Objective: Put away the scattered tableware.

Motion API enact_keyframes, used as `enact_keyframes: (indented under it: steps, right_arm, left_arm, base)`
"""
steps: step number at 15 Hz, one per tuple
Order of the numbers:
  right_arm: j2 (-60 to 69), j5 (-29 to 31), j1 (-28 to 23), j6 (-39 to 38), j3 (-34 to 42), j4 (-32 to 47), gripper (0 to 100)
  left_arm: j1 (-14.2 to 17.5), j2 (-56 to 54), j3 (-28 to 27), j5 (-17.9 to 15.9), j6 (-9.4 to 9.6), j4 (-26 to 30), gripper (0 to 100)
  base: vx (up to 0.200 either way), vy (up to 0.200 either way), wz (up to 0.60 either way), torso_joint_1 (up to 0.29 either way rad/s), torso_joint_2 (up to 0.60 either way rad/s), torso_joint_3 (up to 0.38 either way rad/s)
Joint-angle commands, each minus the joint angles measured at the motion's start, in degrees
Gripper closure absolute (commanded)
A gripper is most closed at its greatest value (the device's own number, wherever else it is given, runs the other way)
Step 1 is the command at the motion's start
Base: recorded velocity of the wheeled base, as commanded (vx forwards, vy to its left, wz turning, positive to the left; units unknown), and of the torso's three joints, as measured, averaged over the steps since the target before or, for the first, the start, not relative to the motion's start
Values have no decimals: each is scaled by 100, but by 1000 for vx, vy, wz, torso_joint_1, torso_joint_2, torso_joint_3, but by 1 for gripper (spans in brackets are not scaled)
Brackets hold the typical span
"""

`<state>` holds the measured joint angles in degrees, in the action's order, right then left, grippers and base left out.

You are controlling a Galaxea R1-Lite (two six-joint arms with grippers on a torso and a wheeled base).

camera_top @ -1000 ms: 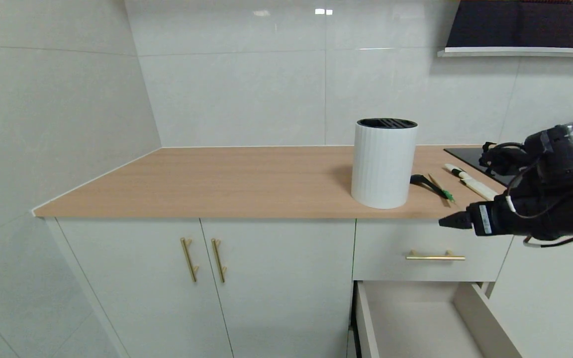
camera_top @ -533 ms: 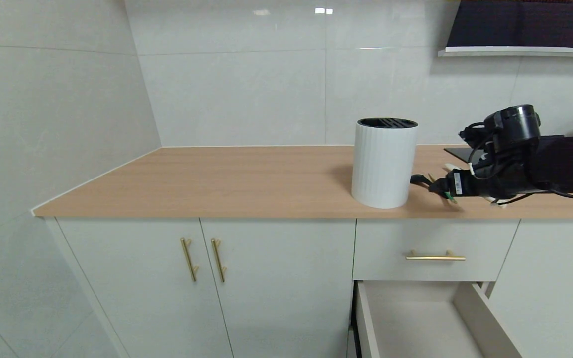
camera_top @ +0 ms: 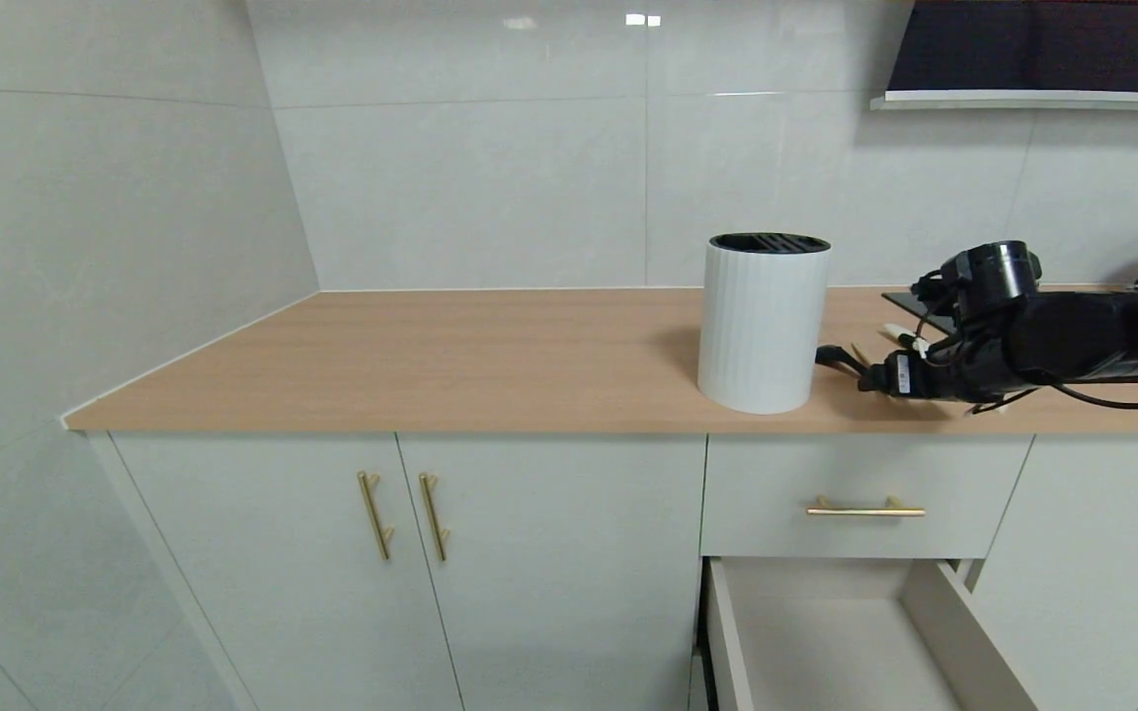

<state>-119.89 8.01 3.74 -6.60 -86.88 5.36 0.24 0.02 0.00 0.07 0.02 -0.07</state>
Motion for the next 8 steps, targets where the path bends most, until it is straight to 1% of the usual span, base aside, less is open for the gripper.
enact_keyframes:
  steps: [1,6,7,8]
  right_arm:
    - [-104,8,48,0,-13,0,0]
    - [-139,8,56,0,-48,17,0]
    - [-148,8,56,0,-48,26,100]
    - [-148,8,56,0,-48,26,100]
  left_arm:
    - [2,-2,0,1,-2,-1,0]
    - [2,-2,0,1,-2,-1,0]
    - [2,-2,0,1,-2,-1,0]
    - [2,-2,0,1,-2,-1,0]
  base:
    - [0,0,0,0,0,0]
    - [0,0,0,0,0,0]
    - [0,0,0,0,0,0]
    - [0,0,0,0,0,0]
